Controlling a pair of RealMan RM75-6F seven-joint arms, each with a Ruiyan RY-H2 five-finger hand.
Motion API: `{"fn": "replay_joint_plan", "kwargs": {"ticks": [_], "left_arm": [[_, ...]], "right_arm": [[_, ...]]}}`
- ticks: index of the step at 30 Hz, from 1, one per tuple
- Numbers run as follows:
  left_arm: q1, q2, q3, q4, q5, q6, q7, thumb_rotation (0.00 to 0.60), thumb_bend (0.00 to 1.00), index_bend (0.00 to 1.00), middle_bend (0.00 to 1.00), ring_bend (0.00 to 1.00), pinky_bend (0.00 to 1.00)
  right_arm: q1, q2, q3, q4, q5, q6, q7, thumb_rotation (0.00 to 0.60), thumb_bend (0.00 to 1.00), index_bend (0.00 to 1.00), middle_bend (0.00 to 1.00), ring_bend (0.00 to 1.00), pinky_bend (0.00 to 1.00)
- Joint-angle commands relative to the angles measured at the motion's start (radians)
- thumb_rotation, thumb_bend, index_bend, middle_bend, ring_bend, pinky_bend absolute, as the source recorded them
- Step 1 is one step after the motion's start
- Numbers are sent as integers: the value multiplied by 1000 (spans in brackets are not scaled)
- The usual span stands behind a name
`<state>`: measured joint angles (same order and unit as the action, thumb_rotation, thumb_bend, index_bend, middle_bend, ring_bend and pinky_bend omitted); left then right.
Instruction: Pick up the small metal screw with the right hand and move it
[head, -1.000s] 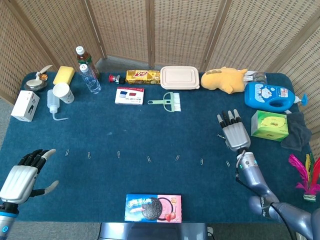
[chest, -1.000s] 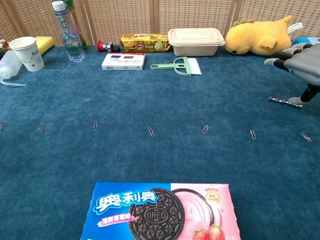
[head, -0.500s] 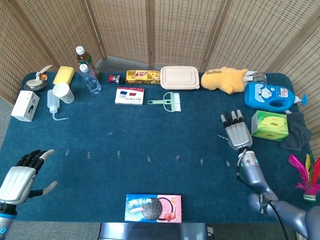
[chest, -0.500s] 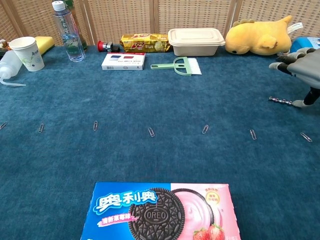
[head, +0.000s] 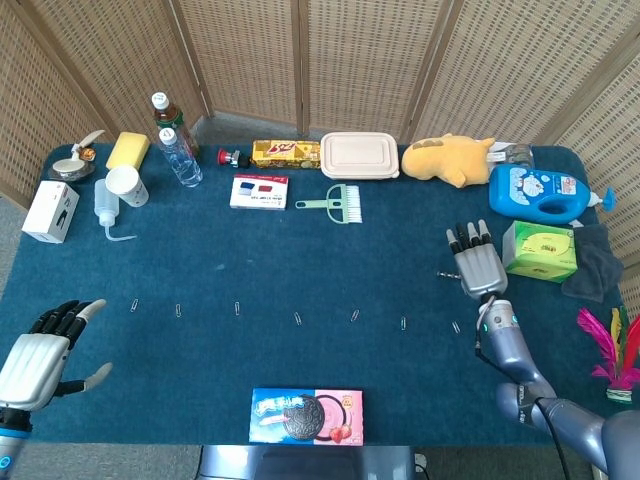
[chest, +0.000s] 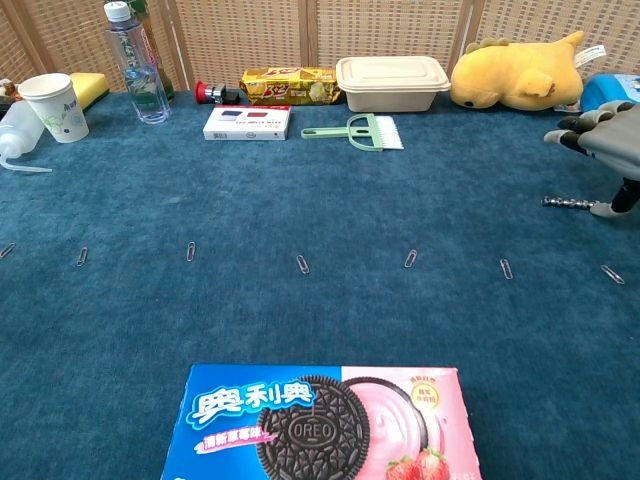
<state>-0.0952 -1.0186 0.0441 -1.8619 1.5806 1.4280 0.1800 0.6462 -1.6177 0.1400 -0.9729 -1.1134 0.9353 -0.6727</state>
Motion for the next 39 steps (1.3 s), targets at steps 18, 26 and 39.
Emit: {"fn": "replay_joint_plan", "kwargs": {"ticks": [18, 26, 39], "left_arm": [[-9, -10, -5, 2, 8, -7, 1, 458, 390, 107, 175, 124, 158], [-9, -16, -4, 11, 4, -11, -7, 462, 390, 108, 175, 124, 158], [-16, -20, -7, 12, 1, -18, -2, 463, 391, 108, 175, 124, 158]], "right_arm": [[-30, 169, 48, -394, -11, 99, 69, 557, 299, 0, 0, 0, 46], [-52, 248, 70, -532, 11, 76, 227, 556, 299, 0, 158, 297, 319], [-64, 237, 73, -470, -9, 107, 312, 524, 299, 183, 509, 707, 592]]}}
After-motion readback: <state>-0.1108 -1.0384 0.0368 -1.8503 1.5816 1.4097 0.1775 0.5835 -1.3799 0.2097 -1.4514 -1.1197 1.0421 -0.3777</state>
